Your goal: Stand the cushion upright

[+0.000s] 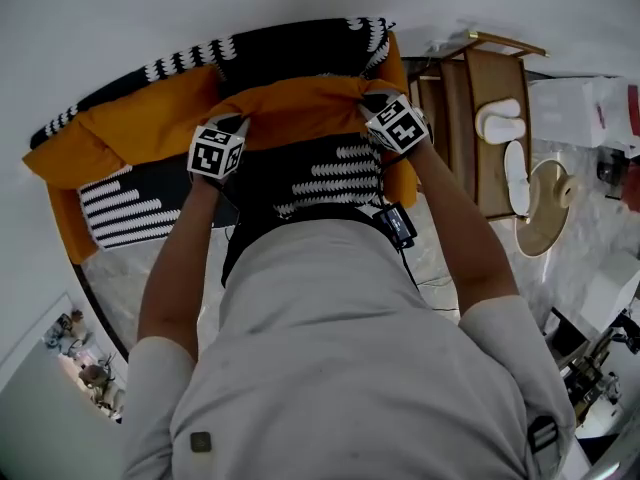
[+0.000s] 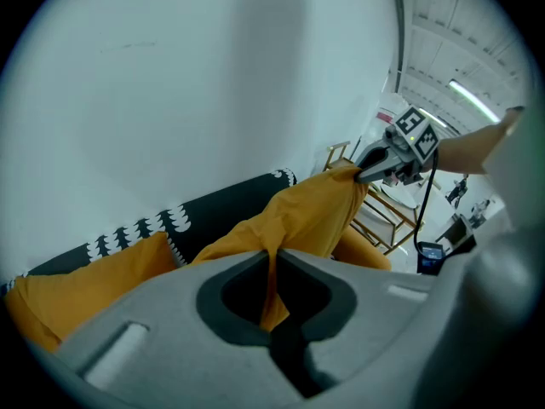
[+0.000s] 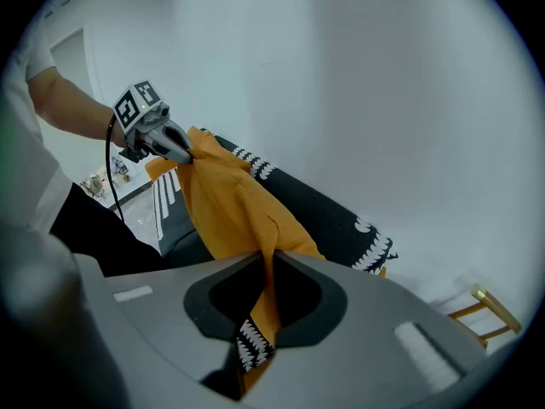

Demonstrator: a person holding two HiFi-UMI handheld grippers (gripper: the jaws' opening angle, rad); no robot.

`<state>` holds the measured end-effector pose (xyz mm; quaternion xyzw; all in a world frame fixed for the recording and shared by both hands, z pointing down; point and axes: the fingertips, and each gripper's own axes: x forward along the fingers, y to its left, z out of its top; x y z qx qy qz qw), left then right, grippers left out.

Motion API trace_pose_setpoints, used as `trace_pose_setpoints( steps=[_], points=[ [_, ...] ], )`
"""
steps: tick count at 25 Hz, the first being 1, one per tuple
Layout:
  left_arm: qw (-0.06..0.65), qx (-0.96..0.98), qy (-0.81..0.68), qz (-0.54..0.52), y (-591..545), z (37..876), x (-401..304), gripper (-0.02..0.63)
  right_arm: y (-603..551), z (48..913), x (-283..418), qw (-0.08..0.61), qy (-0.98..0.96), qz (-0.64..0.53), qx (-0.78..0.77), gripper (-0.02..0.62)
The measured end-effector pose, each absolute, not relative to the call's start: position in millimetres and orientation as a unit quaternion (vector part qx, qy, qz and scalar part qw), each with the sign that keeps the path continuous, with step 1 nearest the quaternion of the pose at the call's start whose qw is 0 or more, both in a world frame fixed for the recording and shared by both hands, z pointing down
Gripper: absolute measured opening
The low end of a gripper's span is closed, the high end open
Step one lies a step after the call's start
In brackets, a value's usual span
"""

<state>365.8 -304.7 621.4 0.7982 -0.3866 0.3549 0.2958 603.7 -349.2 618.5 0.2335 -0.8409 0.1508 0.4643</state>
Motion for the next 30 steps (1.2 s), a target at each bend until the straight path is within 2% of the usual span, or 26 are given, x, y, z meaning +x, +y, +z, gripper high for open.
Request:
trace_pose_setpoints(
  steps=[16,30],
  points=[
    [0.342,0.763,-0.407,0.368,-359,684,370,0.018,-407,684,610,0.483,-0.834,0.162,0.211,0.043],
    [0.334,0.757,-0.423,0.369,-420,710,349,0.020,-470,707,591,0.480,-0.836,0.141,0.225,0.064]
  ],
)
